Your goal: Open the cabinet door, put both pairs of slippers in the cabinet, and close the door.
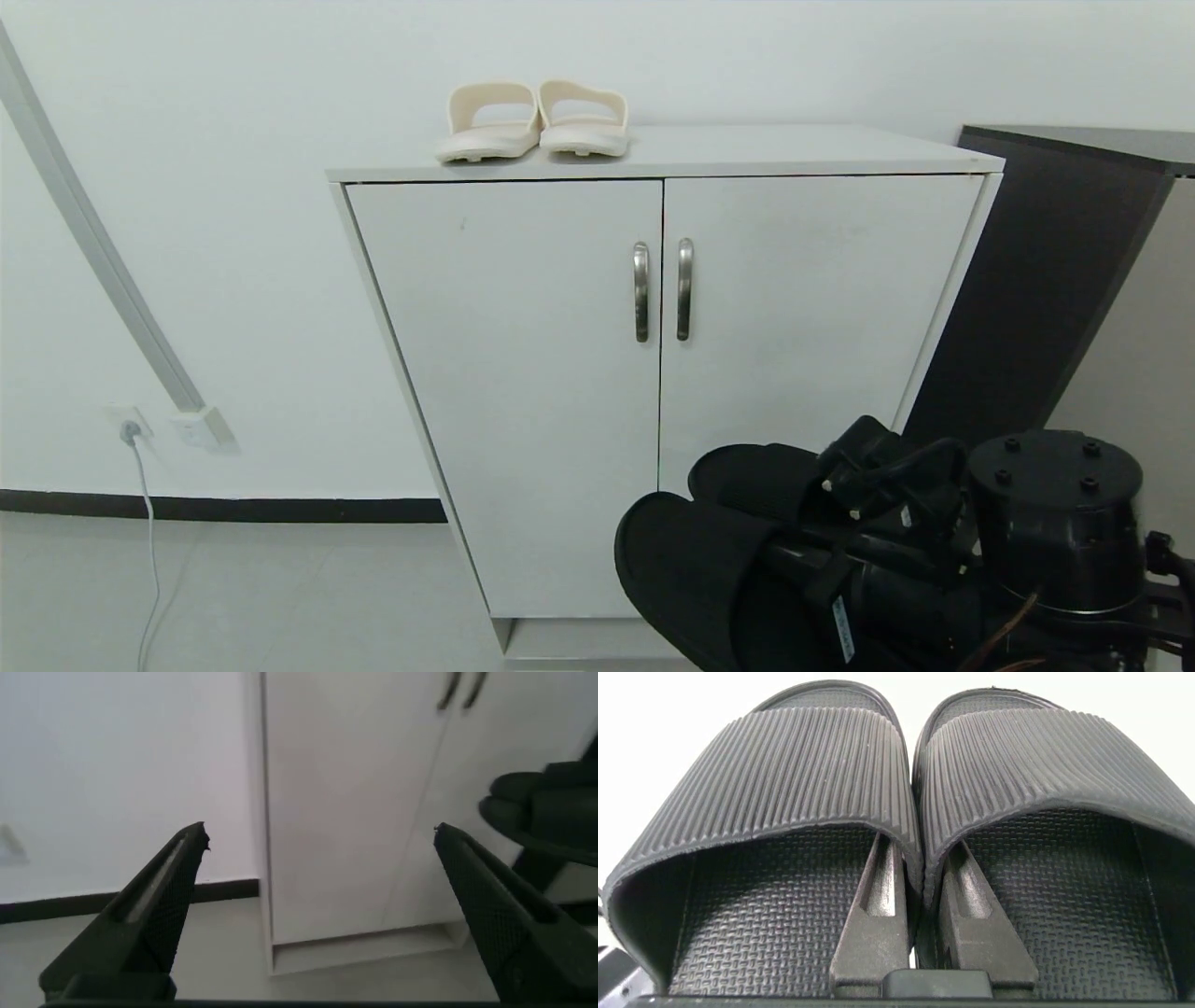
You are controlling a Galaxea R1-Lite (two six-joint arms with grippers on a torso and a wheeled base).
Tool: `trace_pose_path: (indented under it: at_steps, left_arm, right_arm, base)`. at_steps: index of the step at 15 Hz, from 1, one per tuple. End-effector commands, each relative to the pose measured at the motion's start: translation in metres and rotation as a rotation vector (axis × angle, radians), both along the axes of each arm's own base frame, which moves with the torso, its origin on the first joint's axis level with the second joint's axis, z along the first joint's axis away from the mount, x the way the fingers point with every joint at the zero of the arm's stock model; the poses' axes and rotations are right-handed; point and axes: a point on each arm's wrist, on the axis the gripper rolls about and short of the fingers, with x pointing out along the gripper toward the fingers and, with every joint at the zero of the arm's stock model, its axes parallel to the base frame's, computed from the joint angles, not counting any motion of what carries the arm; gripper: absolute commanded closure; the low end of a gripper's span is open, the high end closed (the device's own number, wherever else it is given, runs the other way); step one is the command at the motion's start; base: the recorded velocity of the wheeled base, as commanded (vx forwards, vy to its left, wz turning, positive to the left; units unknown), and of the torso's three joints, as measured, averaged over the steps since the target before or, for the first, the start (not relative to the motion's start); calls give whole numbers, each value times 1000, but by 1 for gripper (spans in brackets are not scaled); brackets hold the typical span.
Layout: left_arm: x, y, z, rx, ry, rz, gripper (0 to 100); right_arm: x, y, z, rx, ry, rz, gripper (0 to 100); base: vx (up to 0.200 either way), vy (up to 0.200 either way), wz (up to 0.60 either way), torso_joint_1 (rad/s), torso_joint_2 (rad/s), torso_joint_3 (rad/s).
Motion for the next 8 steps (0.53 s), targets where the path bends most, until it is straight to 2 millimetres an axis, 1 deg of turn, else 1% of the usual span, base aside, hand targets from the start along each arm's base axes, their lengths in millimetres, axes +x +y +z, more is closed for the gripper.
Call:
trace_pose_path:
  at_steps: [1,3,5,6,8]
  left_arm:
    - [36,-2,12,-12,122,-86,0]
    - [53,-3,21,-14,125,-125,0]
    - [75,-6,33,-3,139,-211,0]
    - [92,-11,41,-1,142,-255,0]
    - [117,-26,57,5,114,-369,0]
  right_arm:
    - [-3,-1,-5,-14,13,9,100]
    - [-4,0,-4,-10,10,11,100]
    - [-4,0,-2,2,0,9,100]
    - [-4,0,0,13,-12,6,100]
    - [-3,-1,2,26,-22,0,100]
  base:
    - [0,0,0,0,0,0]
    - [0,0,0,0,0,0]
    - [0,0,0,0,0,0]
    - [0,0,0,0,0,0]
    - [0,0,0,0,0,0]
